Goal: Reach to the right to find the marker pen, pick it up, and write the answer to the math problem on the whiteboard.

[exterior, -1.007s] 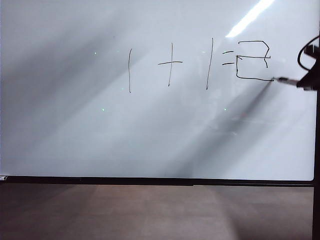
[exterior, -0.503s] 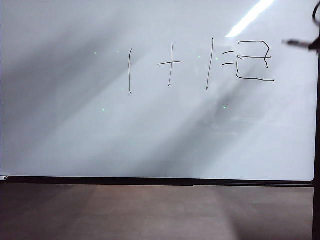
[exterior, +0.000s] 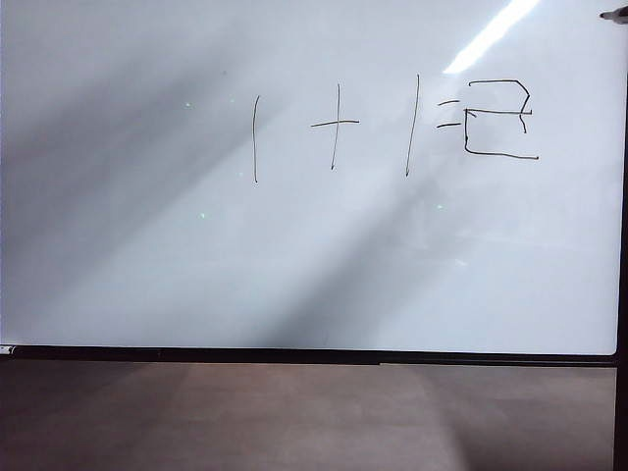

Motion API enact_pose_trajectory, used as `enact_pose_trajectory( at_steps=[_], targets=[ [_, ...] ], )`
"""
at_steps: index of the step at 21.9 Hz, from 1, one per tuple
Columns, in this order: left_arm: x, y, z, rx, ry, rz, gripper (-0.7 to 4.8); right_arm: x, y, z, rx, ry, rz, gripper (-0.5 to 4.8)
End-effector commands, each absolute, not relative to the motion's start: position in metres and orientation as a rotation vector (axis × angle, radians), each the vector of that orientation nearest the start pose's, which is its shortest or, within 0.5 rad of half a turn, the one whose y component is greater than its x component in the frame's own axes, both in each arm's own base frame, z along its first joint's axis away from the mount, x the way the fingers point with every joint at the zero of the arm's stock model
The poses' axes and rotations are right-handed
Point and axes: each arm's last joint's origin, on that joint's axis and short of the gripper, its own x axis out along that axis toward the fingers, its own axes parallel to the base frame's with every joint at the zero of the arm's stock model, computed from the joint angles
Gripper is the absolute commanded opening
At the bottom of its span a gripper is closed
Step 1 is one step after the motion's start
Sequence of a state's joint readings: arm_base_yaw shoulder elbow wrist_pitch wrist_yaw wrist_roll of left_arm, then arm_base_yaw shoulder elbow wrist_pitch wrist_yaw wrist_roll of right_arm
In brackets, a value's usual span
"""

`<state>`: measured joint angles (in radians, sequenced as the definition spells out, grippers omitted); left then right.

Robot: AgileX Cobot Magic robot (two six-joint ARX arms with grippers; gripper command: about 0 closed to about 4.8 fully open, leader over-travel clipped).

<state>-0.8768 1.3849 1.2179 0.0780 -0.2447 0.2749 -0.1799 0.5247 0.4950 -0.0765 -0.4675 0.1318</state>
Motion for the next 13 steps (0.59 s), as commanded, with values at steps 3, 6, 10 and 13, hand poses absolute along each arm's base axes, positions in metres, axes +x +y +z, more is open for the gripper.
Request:
enact_pose_trajectory(
  at_steps=[3, 6, 10, 13],
  targets=[
    [0.208, -0.240, 0.375, 0.306, -0.020, -0.640, 0.28, 0.108, -0.006, 0.267, 0.165, 0.125, 0.286, -0.06],
    [0.208, -0.240, 0.375, 0.307, -0.019, -0.640, 0.28, 0.096, -0.004, 0.265, 0.171, 0.142, 0.285, -0.06],
    [0.208, -0.240, 0.375, 0.307, -0.019, -0.640, 0.28, 0.087, -0.002, 0.267, 0.159, 0.107, 0.287, -0.06],
    [0.208, -0.240, 0.375, 0.308, -0.020, -0.640, 0.28, 0.083, -0.002, 0.268, 0.151, 0.084, 0.289, -0.06]
  ],
)
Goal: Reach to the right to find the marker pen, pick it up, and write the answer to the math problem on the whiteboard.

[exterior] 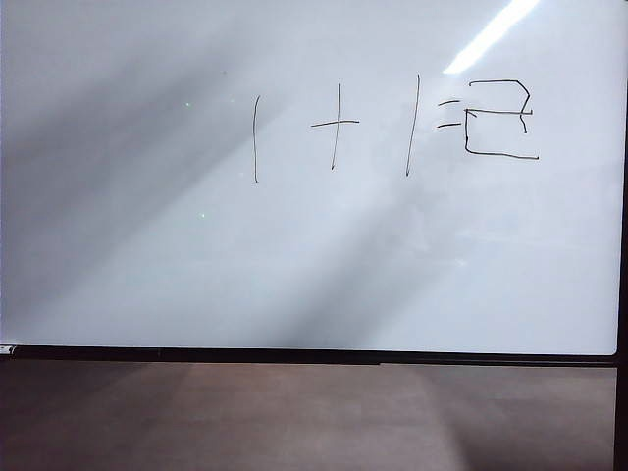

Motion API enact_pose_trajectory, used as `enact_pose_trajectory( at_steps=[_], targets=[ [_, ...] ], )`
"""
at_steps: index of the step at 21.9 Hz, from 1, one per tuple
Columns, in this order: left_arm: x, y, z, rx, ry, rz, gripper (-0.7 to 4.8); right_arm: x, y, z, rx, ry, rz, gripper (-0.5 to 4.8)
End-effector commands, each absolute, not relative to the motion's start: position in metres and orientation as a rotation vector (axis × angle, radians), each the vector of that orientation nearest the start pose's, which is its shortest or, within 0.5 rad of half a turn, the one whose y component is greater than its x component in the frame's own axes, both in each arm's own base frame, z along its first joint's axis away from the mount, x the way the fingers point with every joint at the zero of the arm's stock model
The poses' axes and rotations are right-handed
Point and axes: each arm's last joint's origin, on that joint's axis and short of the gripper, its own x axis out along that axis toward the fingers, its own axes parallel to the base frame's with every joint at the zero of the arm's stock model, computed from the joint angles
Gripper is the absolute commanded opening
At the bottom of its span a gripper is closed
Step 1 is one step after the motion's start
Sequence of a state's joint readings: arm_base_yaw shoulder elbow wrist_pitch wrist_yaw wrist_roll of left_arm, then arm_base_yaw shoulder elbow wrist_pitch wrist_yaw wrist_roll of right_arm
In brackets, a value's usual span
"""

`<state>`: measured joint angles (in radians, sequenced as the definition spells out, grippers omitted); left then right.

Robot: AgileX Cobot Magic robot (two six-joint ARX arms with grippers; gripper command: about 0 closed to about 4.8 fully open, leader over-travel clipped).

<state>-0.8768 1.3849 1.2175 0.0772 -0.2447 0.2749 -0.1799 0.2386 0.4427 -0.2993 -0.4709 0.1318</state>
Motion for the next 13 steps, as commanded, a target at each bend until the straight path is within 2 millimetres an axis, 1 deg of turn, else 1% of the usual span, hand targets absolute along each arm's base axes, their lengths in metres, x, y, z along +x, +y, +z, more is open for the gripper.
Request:
enact_pose_trajectory(
  at_steps=[1, 2, 4, 5, 6, 7, 8, 9, 10, 11, 13],
  targets=[
    [0.209, -0.239, 0.375, 0.350, -0.030, -0.625, 0.28, 0.082, -0.001, 0.269, 0.149, 0.078, 0.289, -0.06],
    [0.209, -0.239, 0.375, 0.380, -0.036, -0.596, 0.28, 0.082, -0.001, 0.269, 0.148, 0.075, 0.289, -0.06],
    [0.215, -0.229, 0.377, 0.431, -0.025, -0.432, 0.28, 0.082, -0.001, 0.269, 0.148, 0.076, 0.289, -0.06],
    [0.222, -0.217, 0.380, 0.392, -0.009, -0.335, 0.28, 0.082, -0.001, 0.269, 0.149, 0.076, 0.289, -0.06],
    [0.227, -0.204, 0.384, 0.345, 0.000, -0.309, 0.28, 0.082, -0.001, 0.269, 0.148, 0.076, 0.289, -0.06],
    [0.232, -0.174, 0.393, 0.268, 0.017, -0.307, 0.28, 0.082, -0.001, 0.269, 0.148, 0.076, 0.289, -0.06],
    [0.233, -0.152, 0.397, 0.219, 0.029, -0.323, 0.28, 0.082, -0.001, 0.269, 0.148, 0.076, 0.289, -0.06],
    [0.229, -0.115, 0.402, 0.142, 0.042, -0.341, 0.28, 0.082, -0.001, 0.269, 0.149, 0.077, 0.289, -0.06],
    [0.219, -0.075, 0.404, 0.075, 0.046, -0.306, 0.28, 0.082, -0.001, 0.269, 0.149, 0.076, 0.289, -0.06],
    [0.212, -0.059, 0.404, 0.063, 0.046, -0.262, 0.28, 0.082, -0.001, 0.269, 0.149, 0.076, 0.289, -0.06],
    [0.187, -0.017, 0.396, 0.074, 0.034, -0.030, 0.28, 0.082, -0.001, 0.269, 0.148, 0.076, 0.289, -0.06]
  ],
)
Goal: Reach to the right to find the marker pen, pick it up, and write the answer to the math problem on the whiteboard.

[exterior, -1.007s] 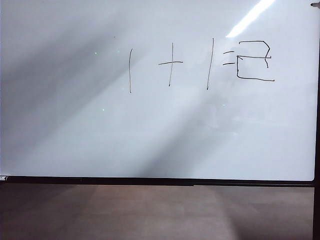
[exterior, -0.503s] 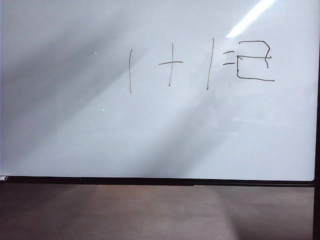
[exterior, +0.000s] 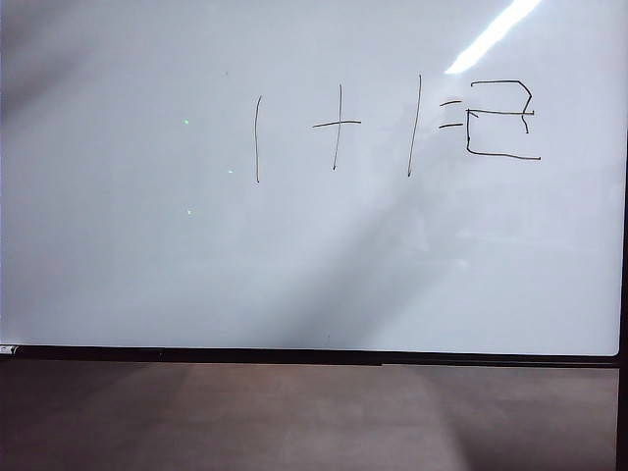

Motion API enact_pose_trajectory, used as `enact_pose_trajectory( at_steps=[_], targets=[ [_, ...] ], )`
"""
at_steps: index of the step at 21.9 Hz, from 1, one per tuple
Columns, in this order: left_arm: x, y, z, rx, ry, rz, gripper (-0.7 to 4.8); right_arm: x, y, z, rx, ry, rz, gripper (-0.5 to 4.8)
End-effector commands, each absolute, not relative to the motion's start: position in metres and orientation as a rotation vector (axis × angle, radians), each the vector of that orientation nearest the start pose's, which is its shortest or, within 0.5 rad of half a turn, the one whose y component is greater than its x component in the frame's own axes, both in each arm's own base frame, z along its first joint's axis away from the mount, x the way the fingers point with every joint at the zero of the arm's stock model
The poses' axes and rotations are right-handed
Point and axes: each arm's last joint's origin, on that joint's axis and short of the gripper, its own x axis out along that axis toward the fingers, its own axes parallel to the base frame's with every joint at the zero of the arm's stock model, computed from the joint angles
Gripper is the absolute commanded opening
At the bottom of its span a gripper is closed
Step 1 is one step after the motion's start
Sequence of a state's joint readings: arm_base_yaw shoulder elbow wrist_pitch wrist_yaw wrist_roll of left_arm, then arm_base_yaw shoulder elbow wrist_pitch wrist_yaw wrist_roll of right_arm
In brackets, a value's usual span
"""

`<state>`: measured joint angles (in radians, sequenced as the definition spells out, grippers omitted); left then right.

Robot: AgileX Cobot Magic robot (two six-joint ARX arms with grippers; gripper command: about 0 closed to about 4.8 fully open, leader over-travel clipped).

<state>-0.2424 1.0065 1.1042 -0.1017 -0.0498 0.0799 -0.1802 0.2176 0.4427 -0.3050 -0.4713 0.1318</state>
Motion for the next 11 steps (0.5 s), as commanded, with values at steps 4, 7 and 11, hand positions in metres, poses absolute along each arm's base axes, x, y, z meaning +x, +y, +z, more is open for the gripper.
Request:
enact_pose_trajectory(
  at_steps=[4, 7, 11],
  targets=[
    [0.131, 0.017, 0.345, 0.026, -0.011, 0.202, 0.28, 0.082, -0.002, 0.269, 0.149, 0.076, 0.287, -0.06],
    [0.118, 0.018, 0.309, -0.033, -0.051, 0.222, 0.28, 0.081, -0.001, 0.269, 0.148, 0.075, 0.290, -0.06],
    [0.107, 0.013, 0.250, -0.142, -0.039, 0.121, 0.28, 0.082, -0.001, 0.269, 0.149, 0.076, 0.287, -0.06]
  ],
)
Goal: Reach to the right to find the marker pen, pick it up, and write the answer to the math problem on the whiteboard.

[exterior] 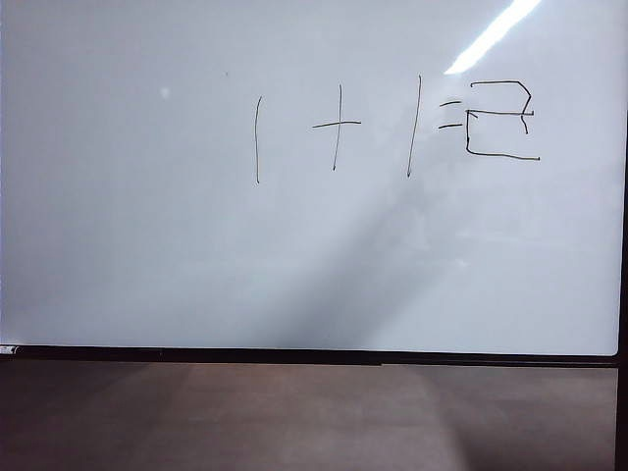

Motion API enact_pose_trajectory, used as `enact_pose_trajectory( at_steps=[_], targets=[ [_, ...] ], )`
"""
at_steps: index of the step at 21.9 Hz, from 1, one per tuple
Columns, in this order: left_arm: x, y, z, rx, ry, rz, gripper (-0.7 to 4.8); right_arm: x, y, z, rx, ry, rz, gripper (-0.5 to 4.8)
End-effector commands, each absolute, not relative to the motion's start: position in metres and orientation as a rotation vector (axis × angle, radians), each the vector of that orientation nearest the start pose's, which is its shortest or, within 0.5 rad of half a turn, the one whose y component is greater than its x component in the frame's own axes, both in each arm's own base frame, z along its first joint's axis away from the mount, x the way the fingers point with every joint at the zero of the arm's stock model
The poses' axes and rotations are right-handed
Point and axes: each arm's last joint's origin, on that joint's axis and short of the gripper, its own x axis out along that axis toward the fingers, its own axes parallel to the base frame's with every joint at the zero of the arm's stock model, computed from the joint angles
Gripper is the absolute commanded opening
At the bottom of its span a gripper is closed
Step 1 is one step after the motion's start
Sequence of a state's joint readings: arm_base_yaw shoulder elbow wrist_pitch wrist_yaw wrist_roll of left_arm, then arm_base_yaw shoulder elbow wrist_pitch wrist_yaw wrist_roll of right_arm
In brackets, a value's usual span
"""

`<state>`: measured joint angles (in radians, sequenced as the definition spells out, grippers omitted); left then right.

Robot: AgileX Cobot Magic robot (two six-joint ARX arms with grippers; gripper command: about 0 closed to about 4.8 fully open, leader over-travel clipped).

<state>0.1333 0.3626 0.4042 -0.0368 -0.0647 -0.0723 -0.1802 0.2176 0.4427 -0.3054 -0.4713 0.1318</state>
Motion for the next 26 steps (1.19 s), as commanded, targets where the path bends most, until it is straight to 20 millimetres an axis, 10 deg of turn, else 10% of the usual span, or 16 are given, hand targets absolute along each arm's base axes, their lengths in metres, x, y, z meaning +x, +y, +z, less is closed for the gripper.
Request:
enact_pose_trajectory(
  at_steps=[1, 11, 26],
  targets=[
    [0.105, 0.013, 0.241, -0.147, -0.034, 0.112, 0.28, 0.082, -0.001, 0.269, 0.149, 0.076, 0.287, -0.06],
    [0.097, -0.001, 0.172, -0.083, -0.020, -0.049, 0.28, 0.081, -0.001, 0.269, 0.147, 0.072, 0.287, -0.06],
    [0.097, 0.000, 0.165, 0.000, 0.004, -0.028, 0.28, 0.081, -0.001, 0.269, 0.147, 0.072, 0.287, -0.06]
  ],
)
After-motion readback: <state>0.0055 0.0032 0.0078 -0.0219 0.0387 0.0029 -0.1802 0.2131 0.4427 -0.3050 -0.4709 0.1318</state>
